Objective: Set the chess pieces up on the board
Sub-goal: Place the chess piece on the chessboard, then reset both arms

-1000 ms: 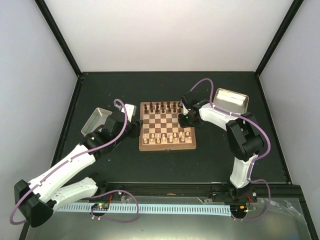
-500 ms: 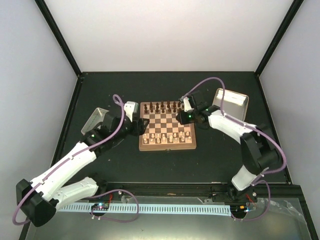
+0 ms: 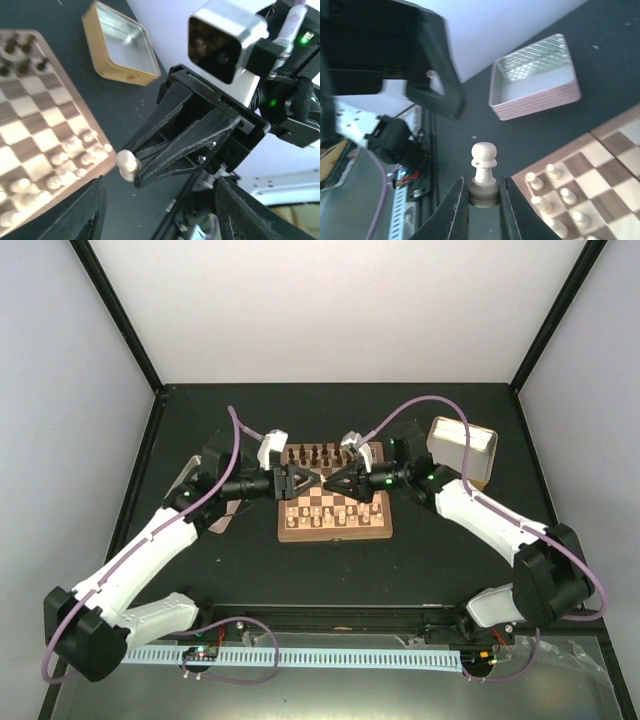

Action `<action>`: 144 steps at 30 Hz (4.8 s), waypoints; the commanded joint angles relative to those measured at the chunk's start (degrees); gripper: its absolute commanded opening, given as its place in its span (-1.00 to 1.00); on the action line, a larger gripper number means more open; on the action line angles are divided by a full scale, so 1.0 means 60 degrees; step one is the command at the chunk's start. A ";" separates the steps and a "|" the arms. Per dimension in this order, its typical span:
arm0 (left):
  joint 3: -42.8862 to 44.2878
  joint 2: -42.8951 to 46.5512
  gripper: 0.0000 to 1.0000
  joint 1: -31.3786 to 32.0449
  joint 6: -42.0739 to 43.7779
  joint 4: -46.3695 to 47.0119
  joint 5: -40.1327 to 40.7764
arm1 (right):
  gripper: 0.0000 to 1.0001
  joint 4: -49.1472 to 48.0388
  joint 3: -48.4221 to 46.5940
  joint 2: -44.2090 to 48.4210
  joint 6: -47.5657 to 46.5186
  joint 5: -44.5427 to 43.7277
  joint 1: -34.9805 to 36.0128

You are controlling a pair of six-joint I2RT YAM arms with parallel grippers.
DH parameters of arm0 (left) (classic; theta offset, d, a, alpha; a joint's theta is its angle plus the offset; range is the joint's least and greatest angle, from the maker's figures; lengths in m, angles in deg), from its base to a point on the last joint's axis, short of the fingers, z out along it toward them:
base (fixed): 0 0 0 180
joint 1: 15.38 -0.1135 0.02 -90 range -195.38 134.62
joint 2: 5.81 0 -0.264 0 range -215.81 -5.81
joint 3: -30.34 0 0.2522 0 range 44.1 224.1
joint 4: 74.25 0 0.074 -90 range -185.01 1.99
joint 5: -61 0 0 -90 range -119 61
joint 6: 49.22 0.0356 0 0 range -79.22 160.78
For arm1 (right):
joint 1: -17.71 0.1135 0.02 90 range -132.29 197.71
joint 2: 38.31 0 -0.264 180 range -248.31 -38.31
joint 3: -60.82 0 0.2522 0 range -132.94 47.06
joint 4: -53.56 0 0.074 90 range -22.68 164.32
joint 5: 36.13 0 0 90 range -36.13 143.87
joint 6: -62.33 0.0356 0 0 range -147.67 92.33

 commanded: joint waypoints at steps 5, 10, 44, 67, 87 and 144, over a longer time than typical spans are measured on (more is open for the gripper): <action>0.0509 -0.1015 -0.07 -0.0242 -0.0849 0.0761 -0.2478 | -0.79 -0.0436 0.0021 0.0521 -0.0707 0.2116 0.0092; 0.0462 -0.1186 -0.41 -0.0248 -0.1219 0.1225 -0.2647 | -0.79 -0.0389 0.0014 0.0509 -0.0740 0.2039 0.0092; 0.2790 -0.4323 -0.97 0.1658 0.2843 -0.2340 0.4836 | 0.21 0.0632 0.2468 0.3036 0.3814 -1.0124 -0.0038; 0.4168 -0.7814 -0.91 0.2547 0.2991 -0.2983 0.4936 | 0.33 0.0612 0.3794 0.4091 0.4799 -1.0863 -0.0413; 0.4204 -0.7999 -0.80 0.2569 0.2922 -0.3129 0.4603 | 0.33 0.0528 0.3549 0.3443 0.4749 -1.0187 -0.0420; -0.1066 0.5877 0.98 0.1731 0.3243 -0.2200 0.8016 | 1.00 0.4240 0.2123 0.9057 0.2669 -1.1582 -0.0421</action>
